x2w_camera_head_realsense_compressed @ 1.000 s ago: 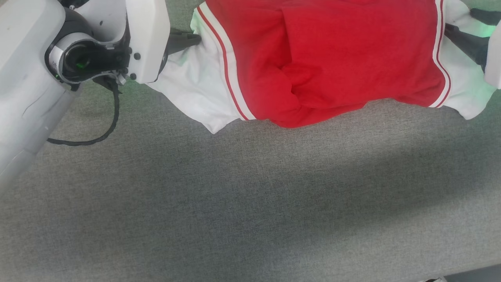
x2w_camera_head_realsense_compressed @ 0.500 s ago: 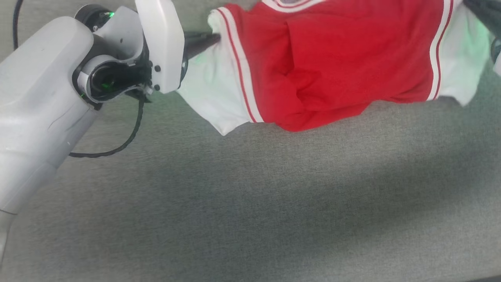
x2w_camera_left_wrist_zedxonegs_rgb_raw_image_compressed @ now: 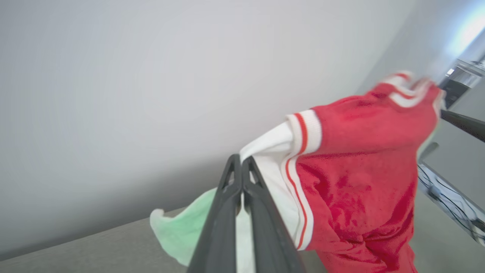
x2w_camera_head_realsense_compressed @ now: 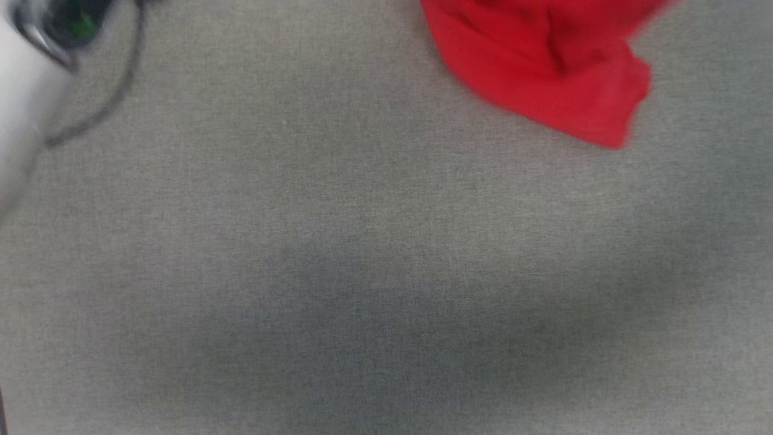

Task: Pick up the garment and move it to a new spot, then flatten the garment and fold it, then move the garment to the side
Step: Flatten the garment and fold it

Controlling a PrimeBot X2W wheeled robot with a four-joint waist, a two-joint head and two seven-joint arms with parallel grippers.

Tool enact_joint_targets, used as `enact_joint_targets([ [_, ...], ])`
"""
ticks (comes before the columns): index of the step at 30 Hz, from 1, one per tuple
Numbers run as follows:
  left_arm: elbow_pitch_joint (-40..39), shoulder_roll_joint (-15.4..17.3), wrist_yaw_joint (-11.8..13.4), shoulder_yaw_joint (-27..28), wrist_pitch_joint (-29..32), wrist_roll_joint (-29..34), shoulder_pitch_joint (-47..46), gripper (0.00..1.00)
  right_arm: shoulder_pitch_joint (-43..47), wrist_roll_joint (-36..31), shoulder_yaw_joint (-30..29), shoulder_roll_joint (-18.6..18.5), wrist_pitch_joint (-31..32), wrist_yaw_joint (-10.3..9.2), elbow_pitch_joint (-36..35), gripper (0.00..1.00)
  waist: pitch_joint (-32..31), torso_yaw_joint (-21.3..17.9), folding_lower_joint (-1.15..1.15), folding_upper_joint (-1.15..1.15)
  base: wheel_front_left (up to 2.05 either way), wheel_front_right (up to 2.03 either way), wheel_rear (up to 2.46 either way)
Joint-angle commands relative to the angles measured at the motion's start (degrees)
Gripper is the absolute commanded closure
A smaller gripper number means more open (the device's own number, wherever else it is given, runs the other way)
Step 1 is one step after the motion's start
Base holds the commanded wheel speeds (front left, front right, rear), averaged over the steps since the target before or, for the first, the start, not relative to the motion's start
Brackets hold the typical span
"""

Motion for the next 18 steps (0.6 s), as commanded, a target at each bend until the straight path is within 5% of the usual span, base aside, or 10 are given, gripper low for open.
enact_joint_targets([
  [1,2.83,-0.95,0.06,1.08,-1.61,0.47,-2.52,1.00,-2.76,-1.10,-1.36,1.96,-1.71,-0.08,3.25,1.00,0.73,0.23,0.00,0.00,0.00,0.00,0.00],
  [10,18.87,-4.56,0.42,11.17,-15.78,-0.72,-20.82,1.00,-21.34,-4.88,-9.62,13.81,-12.85,-0.16,22.57,1.00,2.29,-0.14,0.00,0.00,0.00,0.00,0.00],
  [15,18.89,-5.77,0.08,11.76,-15.60,-2.67,-19.54,1.00,-20.85,-5.90,-8.04,15.43,-12.76,-0.15,23.33,1.00,1.25,0.26,0.00,0.00,0.00,0.00,0.00],
  [18,14.28,-3.57,0.06,9.82,-14.03,-3.88,-13.02,1.00,-16.02,-6.38,-5.15,14.40,-11.42,-0.11,20.65,1.00,0.35,0.29,0.00,0.00,0.00,0.00,0.00],
])
